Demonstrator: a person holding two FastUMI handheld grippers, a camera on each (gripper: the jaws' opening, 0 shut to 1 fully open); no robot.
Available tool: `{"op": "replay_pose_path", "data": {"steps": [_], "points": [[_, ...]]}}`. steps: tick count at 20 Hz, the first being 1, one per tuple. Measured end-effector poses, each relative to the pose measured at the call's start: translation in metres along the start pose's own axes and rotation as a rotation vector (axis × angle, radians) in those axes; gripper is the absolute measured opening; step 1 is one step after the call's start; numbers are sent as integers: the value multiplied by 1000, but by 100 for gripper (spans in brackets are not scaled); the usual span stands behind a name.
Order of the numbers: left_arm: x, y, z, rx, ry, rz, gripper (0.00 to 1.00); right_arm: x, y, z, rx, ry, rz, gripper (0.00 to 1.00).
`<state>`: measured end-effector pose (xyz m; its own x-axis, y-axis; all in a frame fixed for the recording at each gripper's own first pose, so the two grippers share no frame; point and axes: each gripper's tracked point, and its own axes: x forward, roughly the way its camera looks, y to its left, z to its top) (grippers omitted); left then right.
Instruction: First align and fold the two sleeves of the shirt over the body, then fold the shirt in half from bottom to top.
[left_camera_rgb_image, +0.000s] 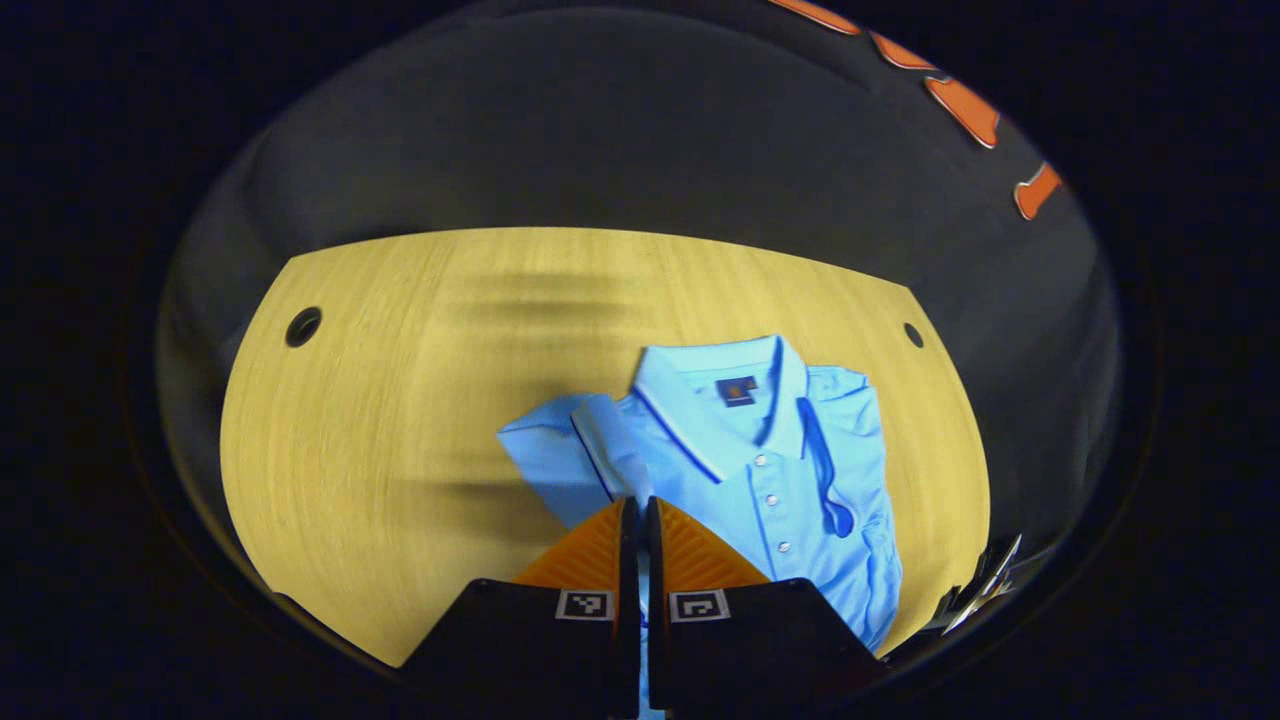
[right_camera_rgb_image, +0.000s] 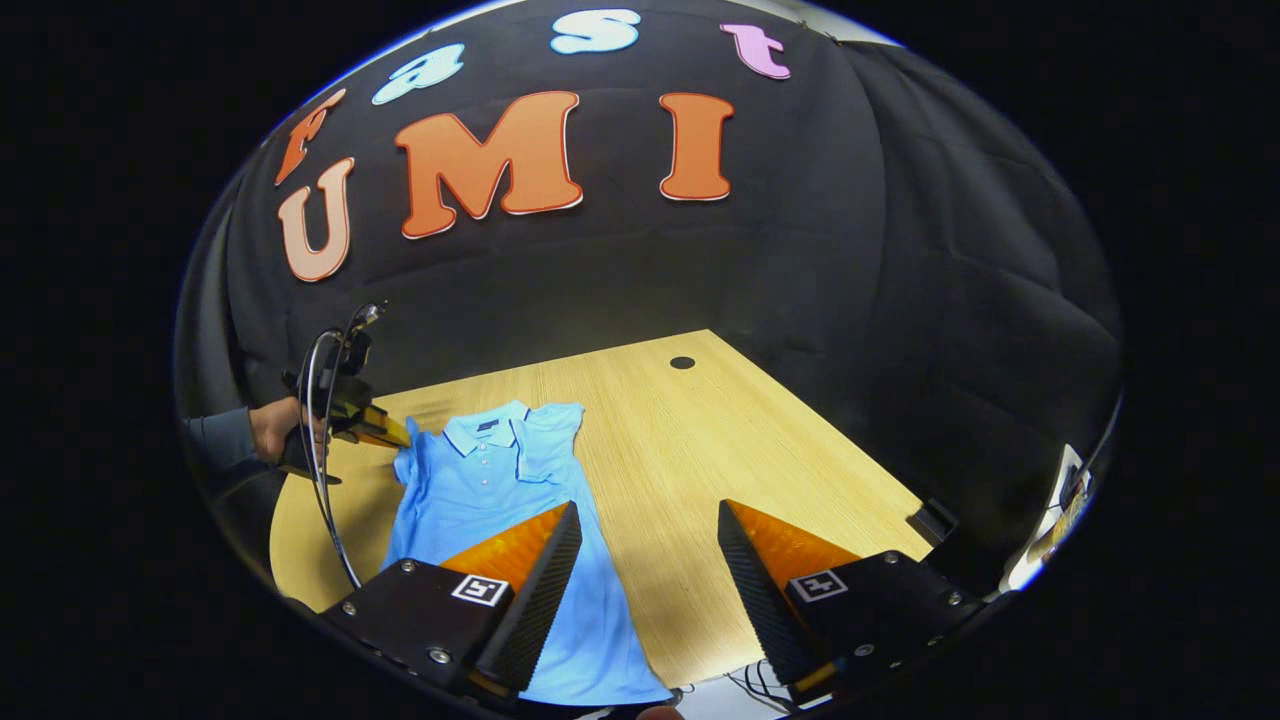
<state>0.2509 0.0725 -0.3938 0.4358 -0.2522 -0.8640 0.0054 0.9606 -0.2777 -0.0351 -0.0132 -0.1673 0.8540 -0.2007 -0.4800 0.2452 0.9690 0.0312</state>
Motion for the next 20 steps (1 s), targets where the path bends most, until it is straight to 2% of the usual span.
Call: {"op": "replay_pose_path", "data": {"steps": [7, 10, 12, 15, 20], "points": [[31, -70, 3, 114, 29, -68, 7, -3, -7, -14, 18, 37, -29, 87], [33, -89, -6, 135, 58, -109, 13, -1, -9, -25, 15, 62, -30, 87], [26, -97, -11, 150, 49, -132, 48, 0, -7, -29, 9, 71, -14, 87], [1, -95, -22, 181, 13, -113, 96, 3, -5, -34, -14, 86, 36, 87], [-64, -90, -58, 159, -70, -74, 100, 5, -2, -45, -94, 131, 152, 89]]}}
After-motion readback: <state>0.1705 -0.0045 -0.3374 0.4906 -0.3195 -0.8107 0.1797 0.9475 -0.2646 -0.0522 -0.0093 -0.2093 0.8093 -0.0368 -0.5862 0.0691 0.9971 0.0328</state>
